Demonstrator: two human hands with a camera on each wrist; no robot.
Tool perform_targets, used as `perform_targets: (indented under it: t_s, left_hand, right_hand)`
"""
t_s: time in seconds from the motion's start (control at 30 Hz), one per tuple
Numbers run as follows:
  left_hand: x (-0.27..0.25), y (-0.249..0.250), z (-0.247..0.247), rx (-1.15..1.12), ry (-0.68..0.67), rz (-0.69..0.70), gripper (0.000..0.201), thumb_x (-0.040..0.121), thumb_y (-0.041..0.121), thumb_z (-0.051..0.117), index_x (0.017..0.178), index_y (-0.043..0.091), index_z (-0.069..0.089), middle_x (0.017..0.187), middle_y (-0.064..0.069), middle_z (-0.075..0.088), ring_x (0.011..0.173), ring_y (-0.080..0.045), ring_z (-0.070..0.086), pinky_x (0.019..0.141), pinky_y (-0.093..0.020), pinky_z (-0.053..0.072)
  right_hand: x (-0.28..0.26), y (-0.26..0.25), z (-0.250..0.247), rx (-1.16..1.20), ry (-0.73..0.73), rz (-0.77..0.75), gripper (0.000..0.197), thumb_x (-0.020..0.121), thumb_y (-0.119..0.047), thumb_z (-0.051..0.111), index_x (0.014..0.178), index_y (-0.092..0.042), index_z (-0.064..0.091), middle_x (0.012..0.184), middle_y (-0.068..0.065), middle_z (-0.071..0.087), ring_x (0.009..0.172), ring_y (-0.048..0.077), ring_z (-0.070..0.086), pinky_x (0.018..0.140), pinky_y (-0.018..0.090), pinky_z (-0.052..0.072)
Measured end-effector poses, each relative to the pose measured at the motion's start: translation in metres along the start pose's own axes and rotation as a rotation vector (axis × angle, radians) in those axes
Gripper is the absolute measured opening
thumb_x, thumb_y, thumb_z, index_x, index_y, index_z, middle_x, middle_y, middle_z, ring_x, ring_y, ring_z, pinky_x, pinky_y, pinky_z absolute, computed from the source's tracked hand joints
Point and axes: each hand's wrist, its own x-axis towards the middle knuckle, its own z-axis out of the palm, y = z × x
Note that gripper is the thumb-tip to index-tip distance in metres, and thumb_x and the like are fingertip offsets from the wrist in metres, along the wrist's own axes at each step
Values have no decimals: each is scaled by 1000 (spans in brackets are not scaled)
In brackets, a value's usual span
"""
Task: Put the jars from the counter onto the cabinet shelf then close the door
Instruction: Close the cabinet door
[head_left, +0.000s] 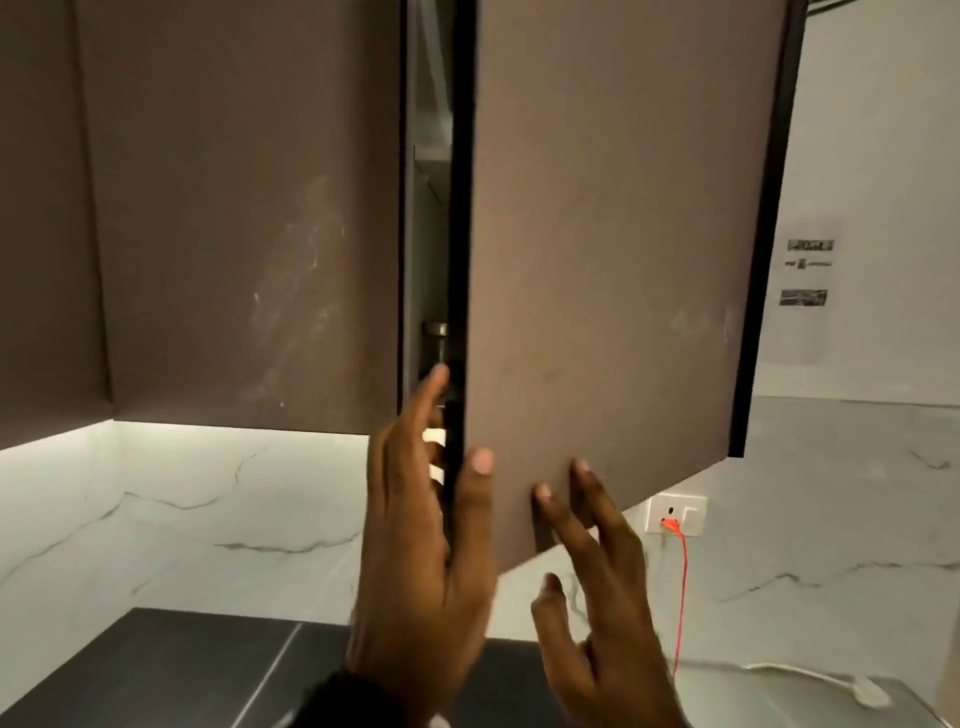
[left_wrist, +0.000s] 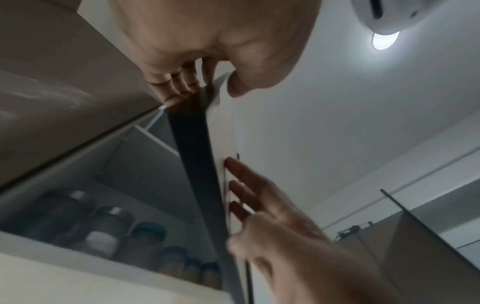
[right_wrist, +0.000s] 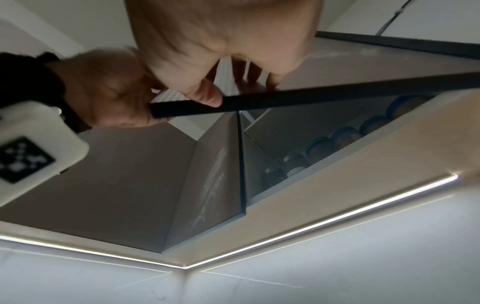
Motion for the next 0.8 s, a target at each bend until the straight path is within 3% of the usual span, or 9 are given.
perform_targets:
  t_s: [0.07, 0.13, 0.2, 0.37, 0.5, 0.8]
  left_hand:
    - [17, -29, 6, 60, 30, -20, 53, 103, 45, 37, 152, 54, 18, 154, 39, 28, 142, 9, 36, 109, -21, 45]
    - [28, -62, 15, 101, 46, 6, 55, 106, 43, 29, 156, 49, 9, 163, 30, 20, 151, -1, 29, 119, -38, 40]
    - [35, -89, 20, 170, 68, 91, 56, 107, 42, 25, 160, 42, 7, 165, 30, 15, 152, 0, 24, 122, -35, 34]
    - [66, -152, 31, 317, 153, 127, 55, 108, 28, 28, 161, 13, 20, 162, -7, 35, 147, -23, 36, 121, -37, 30]
    - [90, -198, 41, 435, 167, 155, 55, 107, 22, 31, 159, 7, 27, 167, -7, 28, 156, -24, 23, 124, -39, 20]
    - [116, -256, 72, 500, 189, 132, 55, 106, 22, 33, 159, 7, 28, 168, -5, 27, 157, -22, 18, 121, -54, 26]
  right_hand:
    - [8, 24, -22, -102, 73, 29, 65, 99, -49, 47, 161, -50, 30, 174, -21, 14, 160, 5, 17, 121, 49, 27]
    - [30, 45, -26, -164, 81, 66, 66, 102, -58, 41, 164, -46, 24, 176, -17, 7, 162, 10, 11, 124, 53, 23]
    - [44, 72, -18, -264, 127, 34, 71, 102, -63, 38, 167, -42, 16, 177, -11, 0, 164, 16, 2, 126, 61, 18]
    - [86, 128, 0, -462, 215, 24, 80, 99, -64, 45, 167, -30, 22, 178, 3, 1, 164, 31, -1, 124, 70, 10]
    - [101, 148, 27, -560, 270, 25, 80, 98, -65, 44, 166, -27, 25, 178, 8, 2, 163, 36, 0, 123, 72, 8]
    - [120, 179, 48, -749, 334, 43, 82, 95, -67, 47, 165, -30, 28, 177, 9, 7, 163, 38, 5, 123, 71, 10]
